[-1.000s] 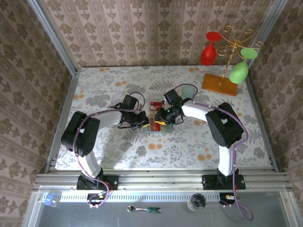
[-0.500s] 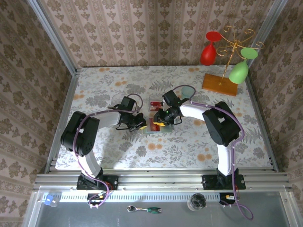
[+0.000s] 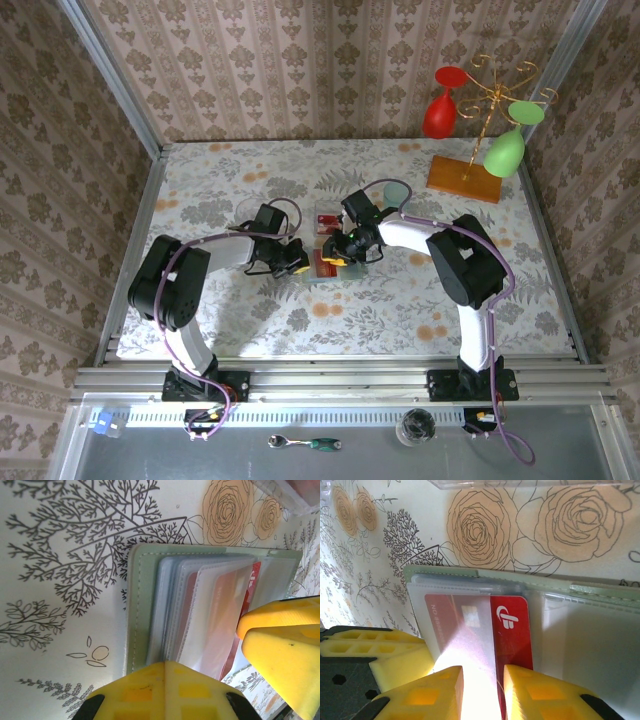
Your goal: Take the credit cards out of the card holder
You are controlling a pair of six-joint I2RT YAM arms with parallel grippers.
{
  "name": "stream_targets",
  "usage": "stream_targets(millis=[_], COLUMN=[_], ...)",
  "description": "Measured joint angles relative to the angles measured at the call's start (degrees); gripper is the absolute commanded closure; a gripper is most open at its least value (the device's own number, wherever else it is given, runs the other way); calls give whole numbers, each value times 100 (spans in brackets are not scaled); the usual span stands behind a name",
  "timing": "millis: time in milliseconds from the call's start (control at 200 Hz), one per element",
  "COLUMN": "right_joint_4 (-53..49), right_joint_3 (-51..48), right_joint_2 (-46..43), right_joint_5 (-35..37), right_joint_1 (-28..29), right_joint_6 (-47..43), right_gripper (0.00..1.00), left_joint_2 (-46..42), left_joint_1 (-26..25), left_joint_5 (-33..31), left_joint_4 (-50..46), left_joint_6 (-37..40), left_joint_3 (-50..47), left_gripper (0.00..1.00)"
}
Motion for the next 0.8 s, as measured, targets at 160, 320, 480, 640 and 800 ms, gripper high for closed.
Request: stream_targets(millis=[160, 320, 480, 640, 800], right_joint_4=[0, -57, -236, -306, -304], right_joint_3=[4, 22, 76, 79, 79], right_joint_2=[0, -2, -20, -39, -87], right_joint_5=[-92, -120, -87, 13, 52], right_joint_1=[0, -2, -24, -79, -155], right_joint_6=[0, -11, -66, -122, -173], right_gripper=[72, 72, 72, 72, 72], left_joint_2=[-52, -175, -201, -197, -76], left_joint_1=[83, 105, 59, -120, -258], left_joint_5=[-2, 2, 4, 24, 39], left_joint_4=[-74, -129, -142, -177, -168], left_joint_6=[48, 59, 59, 59, 59], left_joint_3=[2, 33, 140, 315, 404], left_gripper=[100, 100, 100, 100, 100])
